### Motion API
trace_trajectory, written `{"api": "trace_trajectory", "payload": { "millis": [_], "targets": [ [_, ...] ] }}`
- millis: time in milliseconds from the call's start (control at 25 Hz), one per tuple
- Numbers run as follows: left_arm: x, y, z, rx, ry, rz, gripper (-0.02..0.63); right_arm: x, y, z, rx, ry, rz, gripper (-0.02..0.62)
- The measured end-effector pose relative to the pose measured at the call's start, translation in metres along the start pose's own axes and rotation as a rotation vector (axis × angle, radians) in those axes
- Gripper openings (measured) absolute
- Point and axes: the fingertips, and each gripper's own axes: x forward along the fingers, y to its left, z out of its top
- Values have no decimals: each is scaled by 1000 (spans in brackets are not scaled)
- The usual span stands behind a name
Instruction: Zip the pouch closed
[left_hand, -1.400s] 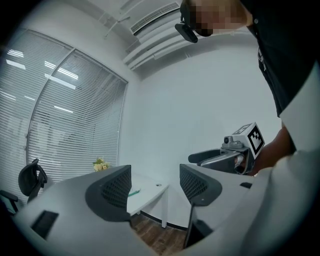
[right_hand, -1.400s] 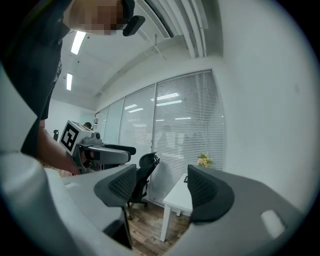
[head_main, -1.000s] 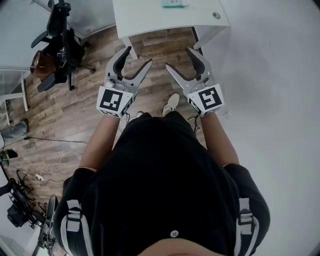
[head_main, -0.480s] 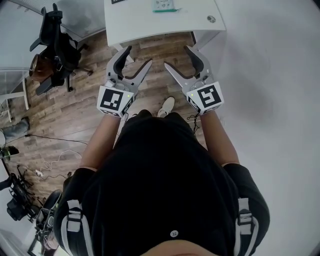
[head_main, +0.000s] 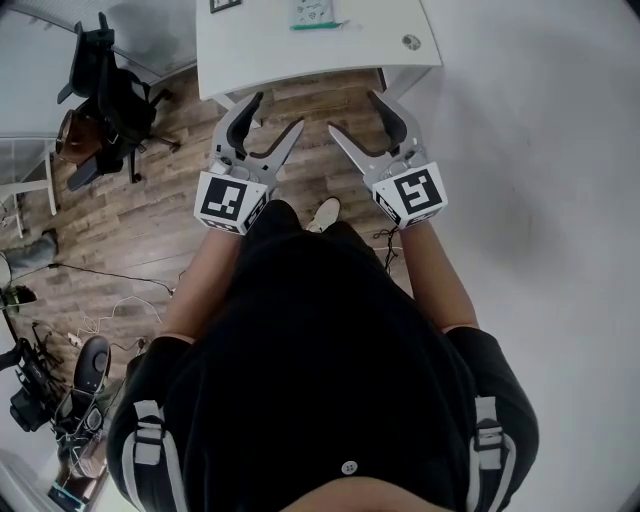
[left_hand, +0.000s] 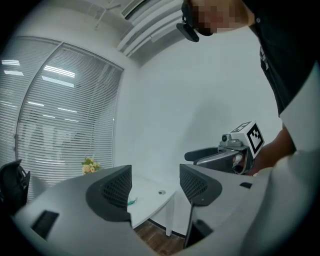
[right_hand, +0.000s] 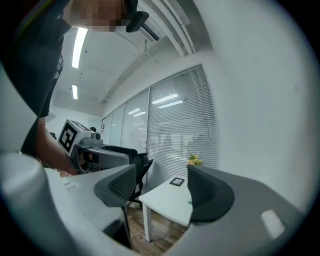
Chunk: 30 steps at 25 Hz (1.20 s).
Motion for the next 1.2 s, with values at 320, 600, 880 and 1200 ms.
{"api": "trace_trajectory", "payload": {
  "millis": [320, 600, 880, 1200],
  "targets": [
    [33, 6, -1, -4, 2, -5, 291, 8, -30, -6, 8, 10, -7, 318],
    [67, 26, -8, -15, 6, -17, 291, 29, -58, -13, -2, 24, -24, 318],
    [112, 63, -12, -14, 3, -38, 291, 72, -100, -19, -3, 37, -37, 318],
    [154, 113, -16, -26, 13, -36, 291, 125, -138, -26, 1, 58, -38, 318]
  ]
}}
